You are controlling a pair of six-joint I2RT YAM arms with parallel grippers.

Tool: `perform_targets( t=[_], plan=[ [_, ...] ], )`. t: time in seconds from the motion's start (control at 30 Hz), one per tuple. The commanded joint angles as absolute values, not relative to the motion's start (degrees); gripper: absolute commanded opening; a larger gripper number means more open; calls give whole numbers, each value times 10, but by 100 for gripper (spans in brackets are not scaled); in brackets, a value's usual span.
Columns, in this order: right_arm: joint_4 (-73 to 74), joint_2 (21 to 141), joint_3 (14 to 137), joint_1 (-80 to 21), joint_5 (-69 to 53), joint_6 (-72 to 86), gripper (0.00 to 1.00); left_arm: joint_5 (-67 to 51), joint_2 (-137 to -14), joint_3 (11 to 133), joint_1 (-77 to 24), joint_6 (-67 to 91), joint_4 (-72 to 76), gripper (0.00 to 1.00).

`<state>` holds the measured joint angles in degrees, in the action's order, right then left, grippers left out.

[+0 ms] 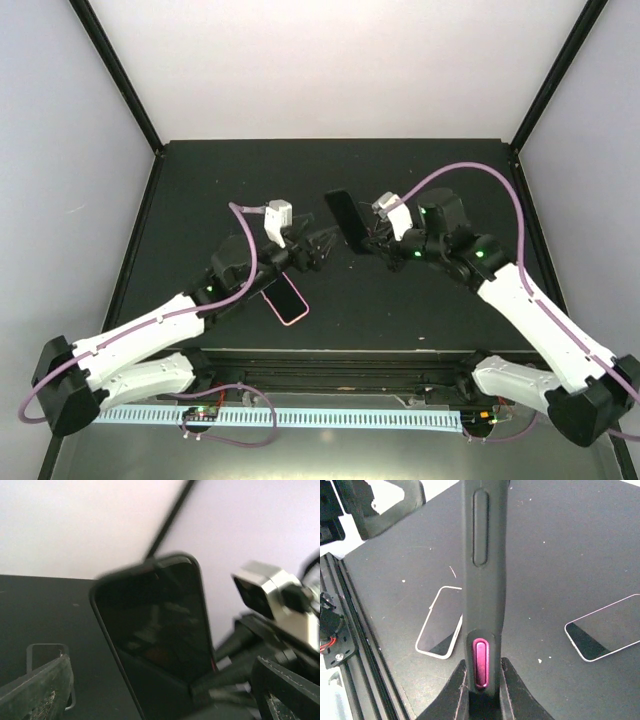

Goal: Take the phone out of the phone case
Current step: Pick up the phone at the center of the board.

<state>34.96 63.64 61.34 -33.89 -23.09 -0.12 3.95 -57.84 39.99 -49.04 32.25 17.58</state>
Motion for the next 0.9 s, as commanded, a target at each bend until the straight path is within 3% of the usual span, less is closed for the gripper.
perform_targets(
  t=[0.0, 0.1, 0.27, 0.5, 0.87],
  plan=[
    [358, 574, 594, -308, -289, -31, 1, -169, -540, 361, -490, 250, 256, 99],
    [378, 522, 572, -278, -390, -78, 1, -213, -523, 343, -490, 260, 254, 97],
    [390, 451, 552, -273, -447, -104, 1, -230, -520, 307, -490, 285, 313, 89],
    [433, 465, 555, -272, -550, -120, 1, -281, -554, 286, -490, 299, 433, 79],
    [431, 489, 560, -272, -583, -98, 1, -358, -608, 335, -493, 297, 475, 38]
  ],
)
